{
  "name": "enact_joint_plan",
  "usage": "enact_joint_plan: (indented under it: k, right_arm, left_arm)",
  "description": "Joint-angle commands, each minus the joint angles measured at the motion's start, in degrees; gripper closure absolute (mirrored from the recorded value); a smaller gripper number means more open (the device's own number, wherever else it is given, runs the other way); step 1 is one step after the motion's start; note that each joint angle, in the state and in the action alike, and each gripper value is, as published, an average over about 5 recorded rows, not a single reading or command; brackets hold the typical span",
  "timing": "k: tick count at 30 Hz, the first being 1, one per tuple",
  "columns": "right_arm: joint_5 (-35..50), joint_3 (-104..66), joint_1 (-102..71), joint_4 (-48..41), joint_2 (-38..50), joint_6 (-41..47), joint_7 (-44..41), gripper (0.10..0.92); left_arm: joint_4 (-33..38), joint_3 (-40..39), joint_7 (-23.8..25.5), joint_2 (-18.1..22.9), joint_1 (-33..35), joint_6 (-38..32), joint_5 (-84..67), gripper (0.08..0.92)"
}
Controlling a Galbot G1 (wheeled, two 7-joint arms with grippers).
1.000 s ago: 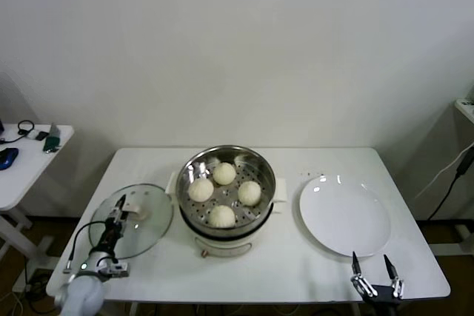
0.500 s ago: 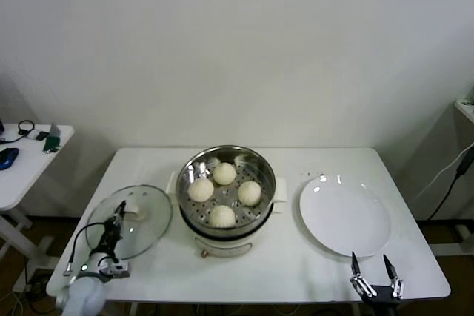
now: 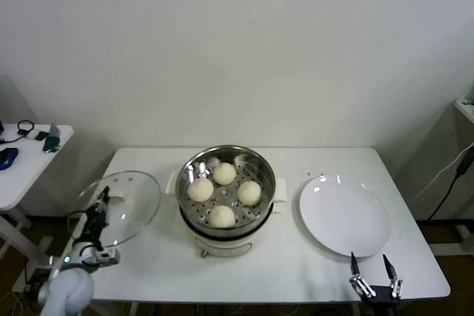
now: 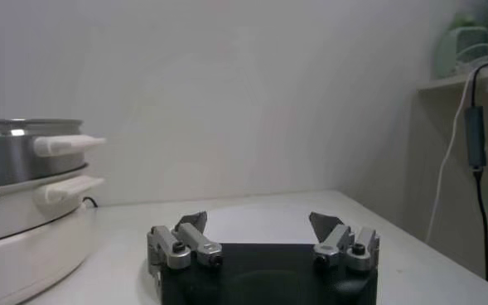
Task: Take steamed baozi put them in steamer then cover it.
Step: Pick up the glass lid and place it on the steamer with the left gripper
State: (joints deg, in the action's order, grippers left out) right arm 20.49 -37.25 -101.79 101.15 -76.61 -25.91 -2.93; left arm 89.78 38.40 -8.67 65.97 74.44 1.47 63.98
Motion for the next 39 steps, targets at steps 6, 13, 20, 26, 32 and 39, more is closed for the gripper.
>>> enact_joint_plan:
  k: [6,13,20,26,32,39]
  right_arm:
    - [-2.97,-0.03,0.31,0.32,-0.19,1.98,2.47,0.203]
    - [-3.46,0.29,0.74,0.57,-0.54,2.34,3.05,0.203]
    - [-3.15,0.53,1.36,0.76,-0.64,1.65,2.81,0.203]
    - [-3.13,0.74,2.22,0.29,-0.77,1.27,2.82,0.203]
    - [-3.14,0.76,3.46,-0.08,-1.07,1.35,2.77,0.203]
    - [-3.14,0.67,4.43,-1.17,-0.96,1.4,2.74,0.203]
  left_arm:
    - [28.9,-0.97,11.68,-7.19,4.32,22.11,-10.39,0.858]
    - [33.88,-12.3,15.89,-5.92,-2.77,32.02,-6.08,0.858]
    - [34.63,-23.66,19.88,-0.93,-7.88,35.26,4.27,0.858]
    - [32.03,-32.85,23.5,5.44,-10.49,35.45,14.5,0.858]
    - [27.27,-38.77,24.86,12.9,-11.55,35.35,22.54,0.858]
    - [22.96,-42.06,24.7,17.92,-12.78,35.04,26.48,0.858]
